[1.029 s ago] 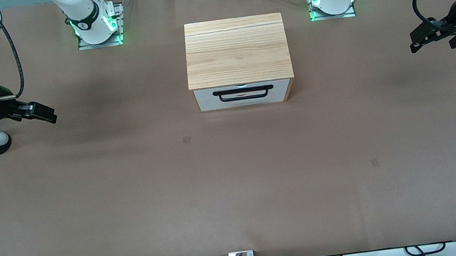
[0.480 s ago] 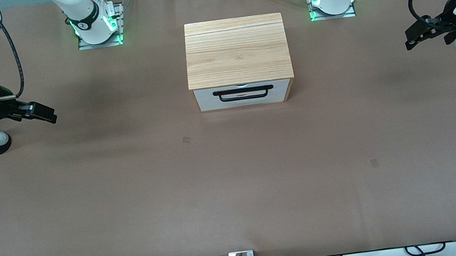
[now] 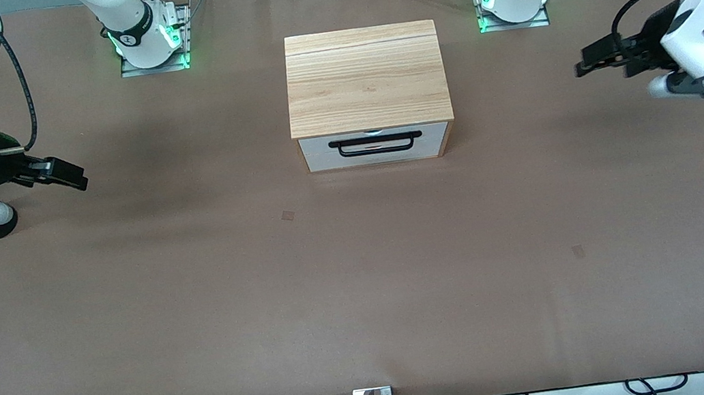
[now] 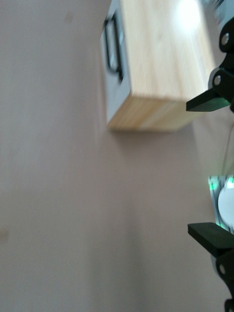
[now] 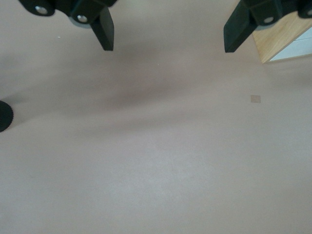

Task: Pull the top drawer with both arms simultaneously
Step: 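Move the right gripper and the left gripper toward the drawer handle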

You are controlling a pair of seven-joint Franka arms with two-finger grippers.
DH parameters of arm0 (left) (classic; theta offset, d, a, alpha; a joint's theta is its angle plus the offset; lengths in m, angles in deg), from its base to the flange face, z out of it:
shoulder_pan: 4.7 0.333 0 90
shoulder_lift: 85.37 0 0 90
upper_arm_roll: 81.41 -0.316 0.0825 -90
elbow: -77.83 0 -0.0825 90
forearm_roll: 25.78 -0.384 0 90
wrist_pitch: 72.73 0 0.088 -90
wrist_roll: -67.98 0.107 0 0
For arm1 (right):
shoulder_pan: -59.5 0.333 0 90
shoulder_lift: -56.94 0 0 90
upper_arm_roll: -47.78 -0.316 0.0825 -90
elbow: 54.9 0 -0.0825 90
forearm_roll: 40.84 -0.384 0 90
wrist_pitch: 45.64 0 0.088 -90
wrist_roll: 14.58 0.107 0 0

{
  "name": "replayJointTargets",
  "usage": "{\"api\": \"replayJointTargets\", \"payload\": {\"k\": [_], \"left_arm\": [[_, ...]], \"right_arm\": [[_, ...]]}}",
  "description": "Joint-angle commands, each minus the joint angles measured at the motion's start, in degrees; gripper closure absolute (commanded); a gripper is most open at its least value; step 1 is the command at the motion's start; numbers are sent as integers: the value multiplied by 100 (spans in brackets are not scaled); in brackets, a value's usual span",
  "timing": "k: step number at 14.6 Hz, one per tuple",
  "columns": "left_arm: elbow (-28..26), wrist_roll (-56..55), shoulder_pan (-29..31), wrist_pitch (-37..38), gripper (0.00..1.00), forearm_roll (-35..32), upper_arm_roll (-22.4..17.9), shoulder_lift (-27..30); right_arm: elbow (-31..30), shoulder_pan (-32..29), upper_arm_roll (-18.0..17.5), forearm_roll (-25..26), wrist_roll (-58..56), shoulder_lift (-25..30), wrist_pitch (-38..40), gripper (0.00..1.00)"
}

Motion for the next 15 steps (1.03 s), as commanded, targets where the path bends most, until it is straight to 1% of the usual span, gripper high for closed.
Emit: {"api": "replayJointTargets", "payload": {"k": [1,4,6,9,10,11,12,13,14,15], "left_arm": [[-35,673,80,108,0,925,0,-321],[-447,1095,133,-40,0,2112,0,-463],[-798,1796,142,-199,0,2692,-9,-516],[-1361,3061,300,-270,0,3746,-9,-804],[-1545,3561,335,-270,0,4124,-9,-945],[-1721,3906,361,-270,0,4476,-9,-1068],[-1871,4135,362,-279,0,4784,-9,-1156],[-2029,4338,353,-305,0,5048,-9,-1279],[-2126,4566,344,-349,0,5294,0,-1402],[-2188,4821,301,-358,0,5566,9,-1569]], "right_arm": [[30,-27,-24,-66,77,18,61,0],[30,-27,-24,-66,77,18,61,0],[30,-35,-24,-66,68,19,61,0],[39,-9,-59,-66,-11,-52,-78,0],[30,-18,-59,-92,-28,-217,-218,0],[39,-26,-59,-397,-28,-488,-263,0],[48,-18,-59,-879,-28,-831,-246,0],[135,95,-138,-1240,59,-1017,-420,0],[205,305,-182,-1383,120,-1140,-779,0],[197,473,-200,-1680,165,-1455,-1235,0]]}}
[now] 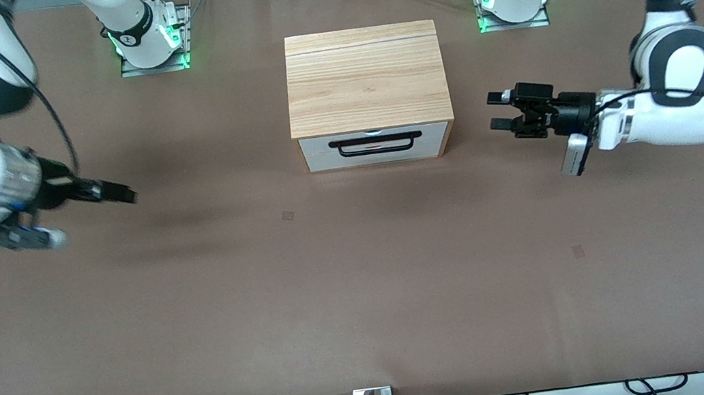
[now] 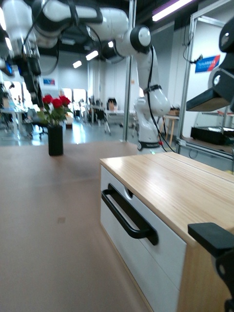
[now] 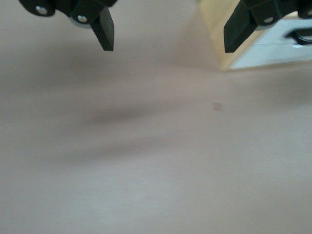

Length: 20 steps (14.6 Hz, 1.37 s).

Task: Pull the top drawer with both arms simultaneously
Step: 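Close the right gripper and the left gripper on the black handle ends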

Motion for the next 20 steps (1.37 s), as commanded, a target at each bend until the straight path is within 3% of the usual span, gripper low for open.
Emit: {"api": "replayJointTargets", "payload": {"k": [1,3,6,11,14,16,18,20], "left_arm": [[-217,740,-48,-59,0,733,48,-350],[-348,1268,-57,-77,0,1304,258,-736],[-516,1664,-66,-453,0,1947,627,-1080],[-604,1709,-101,-779,8,2177,918,-1344],[-613,1744,-110,-1096,9,2299,1147,-1511],[-613,1858,-110,-1140,12,2448,1243,-1634],[-613,1999,-110,-1184,18,2458,1279,-1722],[-639,2061,-118,-1202,23,2467,1279,-1819]], "right_arm": [[238,431,-90,-1005,158,-757,-818,0],[238,800,-116,-2630,62,-1101,-1486,0],[-111,1266,-134,-3644,-532,-1296,-2479,0],[-1403,1460,-143,-6026,-4318,-1015,-2588,0],[-1563,1566,-143,-6355,-5254,-1085,-2352,0],[-1511,1592,-143,-6433,-5771,-1364,-1598,0],[-1467,1549,-126,-7125,-6308,-1647,-956,0],[-1467,1444,-116,-7154,-6451,-1919,-603,0]]}}
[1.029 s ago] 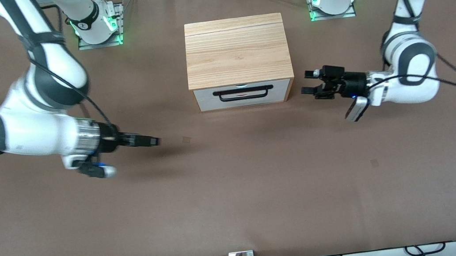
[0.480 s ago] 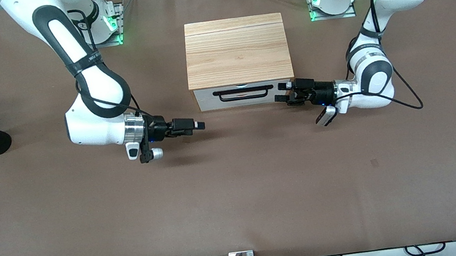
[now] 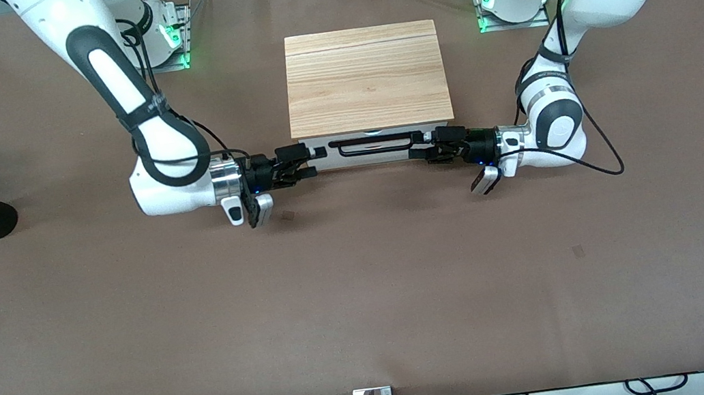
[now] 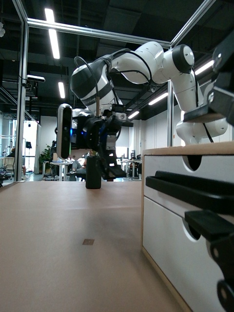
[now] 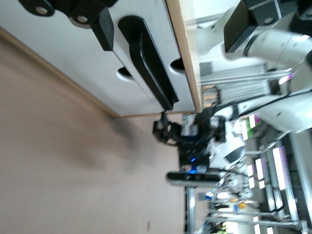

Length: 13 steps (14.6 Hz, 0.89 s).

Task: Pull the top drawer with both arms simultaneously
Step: 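Close the right gripper and the left gripper on the black handle ends, then pull the black handle outward with both grippers to open the drawer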

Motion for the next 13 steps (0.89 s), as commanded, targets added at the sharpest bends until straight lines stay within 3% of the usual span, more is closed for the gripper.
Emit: {"api": "replayJointTargets", "payload": {"k": [1,4,10,13], "left_arm": [[-76,239,0,-60,25,171,64,-103],[-128,239,-18,-60,35,162,64,-103],[-199,230,-27,-51,70,153,64,-103],[-208,178,-62,-51,85,144,64,-112]], "right_arm": [[22,-85,15,-205,-392,-344,307,0],[48,-14,-2,-213,-392,-362,113,0],[681,276,-20,-266,-392,-906,297,0],[760,276,-28,-485,-611,-1074,877,16]]}}
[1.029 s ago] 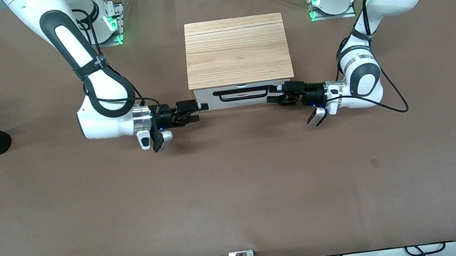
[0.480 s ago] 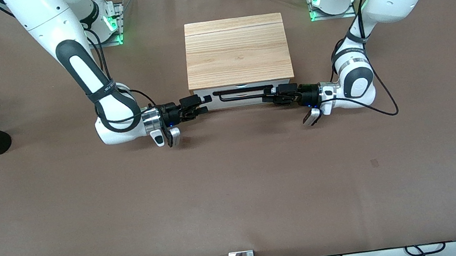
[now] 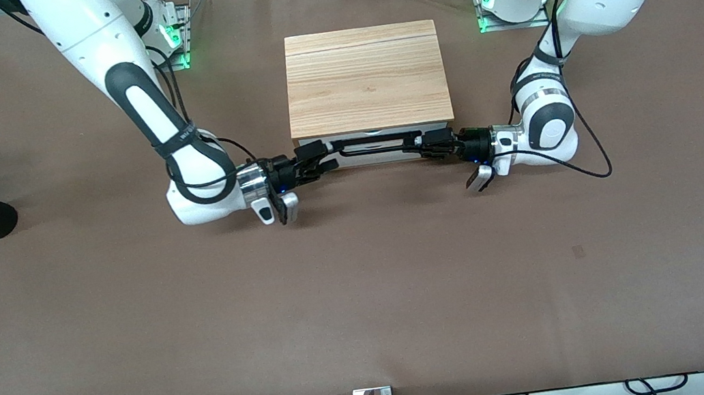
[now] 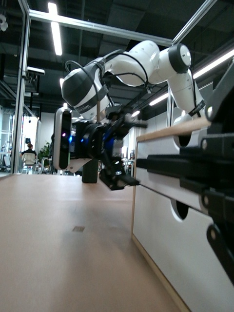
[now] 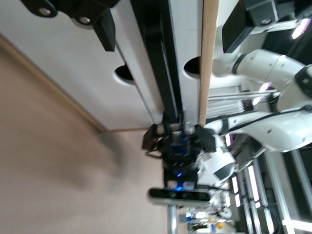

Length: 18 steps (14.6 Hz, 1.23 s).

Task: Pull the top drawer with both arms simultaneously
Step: 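Pull the black handle outward with both grippers to open the drawer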

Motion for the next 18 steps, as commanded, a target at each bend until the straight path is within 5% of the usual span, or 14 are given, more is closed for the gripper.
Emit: {"api": "replayJointTargets", "payload": {"k": [1,5,18], "left_arm": [[-78,102,-44,29,88,144,27,46],[-78,67,-44,29,91,144,27,37],[-69,58,-52,29,93,135,27,-15]], "right_arm": [[181,-7,-4,-193,-219,-194,331,20],[190,-60,5,-193,-359,-228,569,50],[278,-148,22,-202,-535,-325,560,85]]}}
